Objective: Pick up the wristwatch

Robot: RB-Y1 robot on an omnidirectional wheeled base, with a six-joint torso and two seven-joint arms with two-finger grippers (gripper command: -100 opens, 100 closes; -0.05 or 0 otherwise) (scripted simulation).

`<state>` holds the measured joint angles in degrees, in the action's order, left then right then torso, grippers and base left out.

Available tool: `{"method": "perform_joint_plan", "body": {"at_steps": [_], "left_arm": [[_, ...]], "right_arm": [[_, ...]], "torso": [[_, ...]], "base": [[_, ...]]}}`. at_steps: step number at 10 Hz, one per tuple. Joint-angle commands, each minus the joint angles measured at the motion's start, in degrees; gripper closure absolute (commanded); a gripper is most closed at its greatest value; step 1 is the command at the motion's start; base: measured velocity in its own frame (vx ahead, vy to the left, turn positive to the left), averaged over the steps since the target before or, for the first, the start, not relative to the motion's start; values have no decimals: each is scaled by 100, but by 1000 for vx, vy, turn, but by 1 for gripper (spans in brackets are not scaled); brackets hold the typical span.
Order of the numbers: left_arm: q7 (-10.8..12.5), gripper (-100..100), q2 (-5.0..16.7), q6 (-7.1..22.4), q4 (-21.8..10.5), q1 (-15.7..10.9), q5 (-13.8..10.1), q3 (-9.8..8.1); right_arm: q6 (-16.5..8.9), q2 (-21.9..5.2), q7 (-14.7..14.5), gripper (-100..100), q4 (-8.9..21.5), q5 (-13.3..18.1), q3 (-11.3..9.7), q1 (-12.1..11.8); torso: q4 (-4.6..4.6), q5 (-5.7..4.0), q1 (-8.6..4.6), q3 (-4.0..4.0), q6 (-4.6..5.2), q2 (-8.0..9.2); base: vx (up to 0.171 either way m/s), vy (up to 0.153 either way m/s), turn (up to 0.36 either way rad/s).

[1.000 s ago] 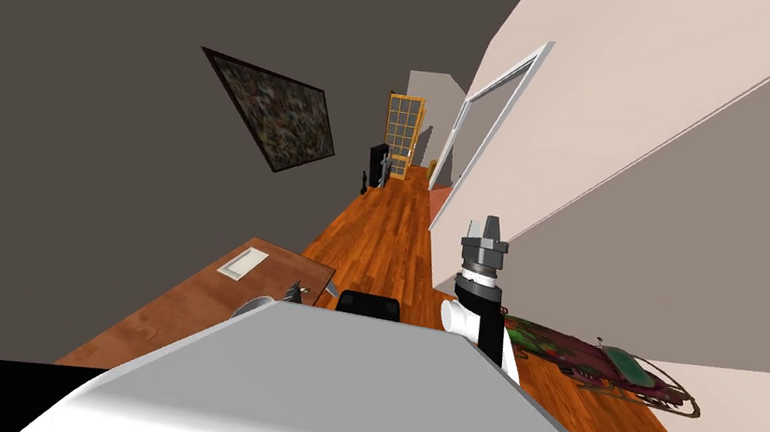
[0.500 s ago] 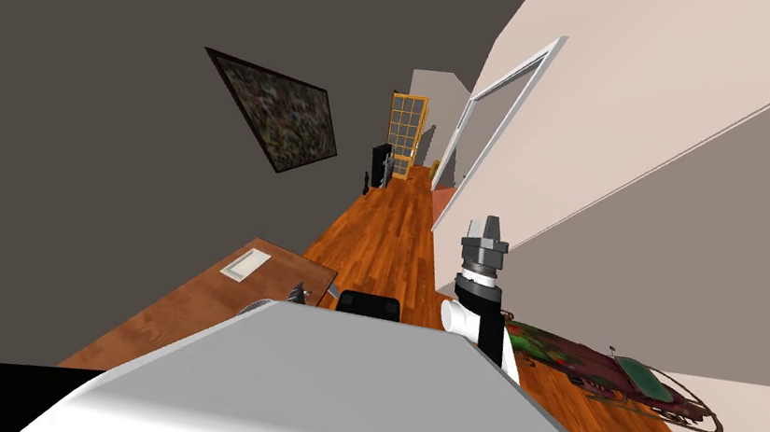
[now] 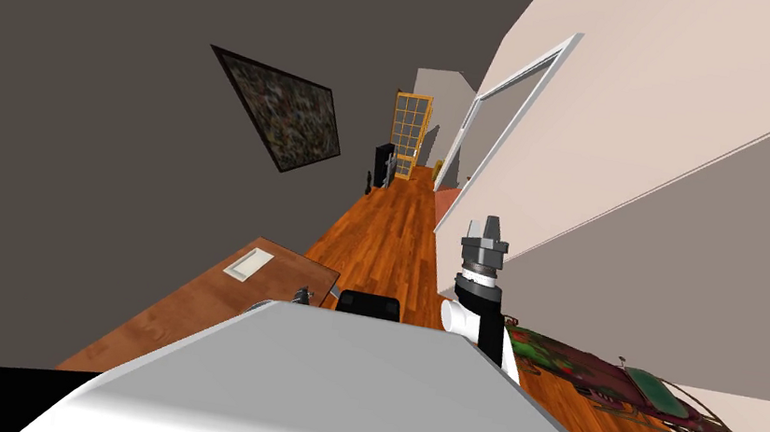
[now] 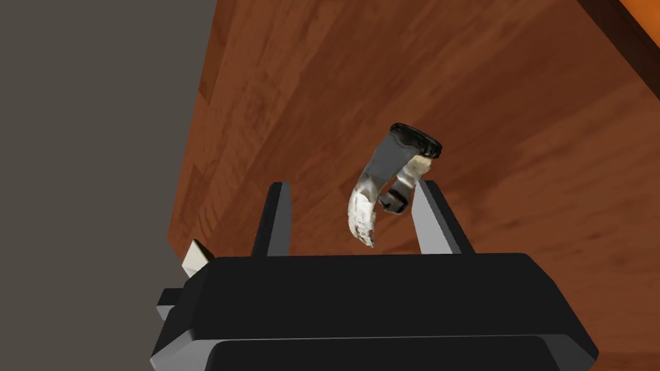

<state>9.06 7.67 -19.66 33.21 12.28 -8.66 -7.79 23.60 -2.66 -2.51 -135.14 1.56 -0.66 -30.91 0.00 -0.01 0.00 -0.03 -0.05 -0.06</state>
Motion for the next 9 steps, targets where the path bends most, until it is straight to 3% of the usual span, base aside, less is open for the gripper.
{"method": "perform_joint_plan", "body": {"at_steps": [1,4,5,6,9], "left_arm": [[0,100,0,0,0,0,0,0],[-4,100,0,-3,1,-2,3,4],[-5,0,1,-4,2,-3,4,4],[97,100,101,172,230,93,-33,39],[274,100,278,433,577,244,-97,103]], "right_arm": [[0,0,0,0,0,0,0,0],[0,0,0,0,0,0,0,0],[0,0,0,0,0,0,0,0],[0,0,0,0,0,0,0,0],[0,1,0,0,0,0,-1,1]], "torso": [[0,0,0,0,0,0],[-1,-1,-1,0,-3,1],[-1,0,-1,0,-4,0],[-1,0,0,0,-4,0],[1,-3,-24,9,-3,19]], "base": [[0,0,0],[0,0,0],[0,0,0],[-12,-17,-64],[-47,-61,-63]]}}
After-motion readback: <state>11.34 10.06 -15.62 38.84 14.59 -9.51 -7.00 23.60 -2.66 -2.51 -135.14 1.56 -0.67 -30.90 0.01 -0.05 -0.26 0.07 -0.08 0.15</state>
